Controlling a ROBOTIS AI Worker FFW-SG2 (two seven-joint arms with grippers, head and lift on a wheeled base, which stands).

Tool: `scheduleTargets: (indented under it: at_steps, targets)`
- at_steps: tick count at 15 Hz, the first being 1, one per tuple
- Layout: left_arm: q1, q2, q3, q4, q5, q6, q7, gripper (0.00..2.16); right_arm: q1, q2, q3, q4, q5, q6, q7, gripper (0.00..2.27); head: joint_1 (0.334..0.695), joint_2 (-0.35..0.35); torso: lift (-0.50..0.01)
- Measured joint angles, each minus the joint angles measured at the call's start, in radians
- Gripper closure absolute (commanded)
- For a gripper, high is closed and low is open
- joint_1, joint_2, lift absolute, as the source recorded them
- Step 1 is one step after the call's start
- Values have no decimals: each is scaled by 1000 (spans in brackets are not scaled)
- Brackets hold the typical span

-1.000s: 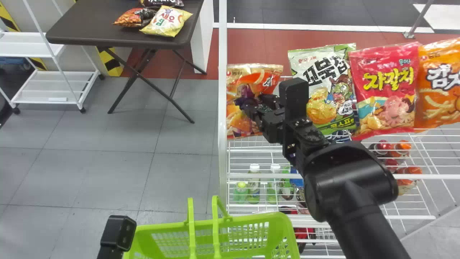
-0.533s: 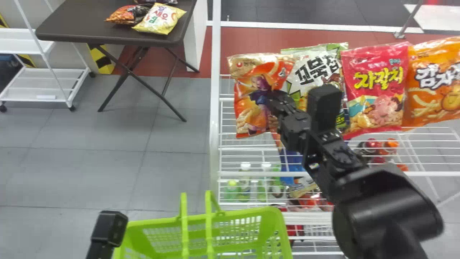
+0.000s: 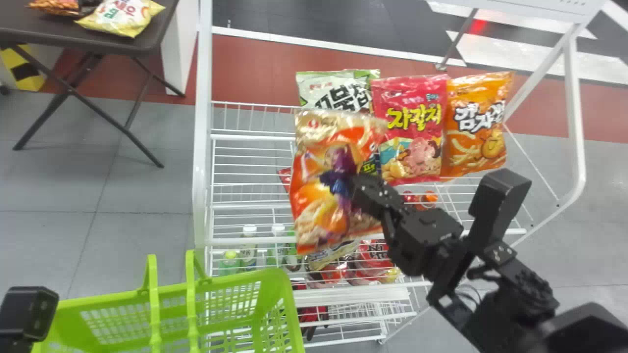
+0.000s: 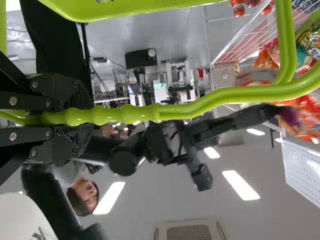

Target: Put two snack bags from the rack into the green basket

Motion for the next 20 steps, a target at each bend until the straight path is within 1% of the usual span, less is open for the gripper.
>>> scheduleTargets:
  at_steps: [2,4,7,8,11,13,14,15,19,20]
  targets:
    - [32,-13,23,-26,-2,0,-3,1217,29,0,2,-54,-15,165,19,2246,695,-263,-4]
    - [55,-29,35,-42,-8,0,-4,1217,47,14,24,-93,-14,316,29,2246,695,-243,-4]
    - [57,-36,29,-46,-23,0,-1,1217,73,41,94,-130,29,480,29,2246,695,-208,-4]
    - [55,-36,25,-46,-23,0,0,1217,77,47,120,-148,36,550,28,2246,695,-182,-4]
    - [50,-36,18,-54,-24,0,1,1217,78,56,198,-188,51,723,14,2246,695,-138,-4]
    - [48,-36,14,-58,-24,0,3,1217,69,57,260,-189,74,765,10,2246,695,-95,-4]
    - [47,-36,10,-58,-24,0,7,1217,60,57,292,-181,83,768,8,2246,695,-50,-4]
    - [46,-36,5,-58,-24,0,11,1217,49,57,317,-166,90,761,5,2246,695,-28,-4]
    - [44,-38,-15,-58,-28,0,17,1217,-24,75,401,2,117,589,-10,2246,695,45,-4]
    - [44,-39,-16,-59,-28,0,17,1217,-41,78,418,56,138,535,-14,2098,695,52,-4]
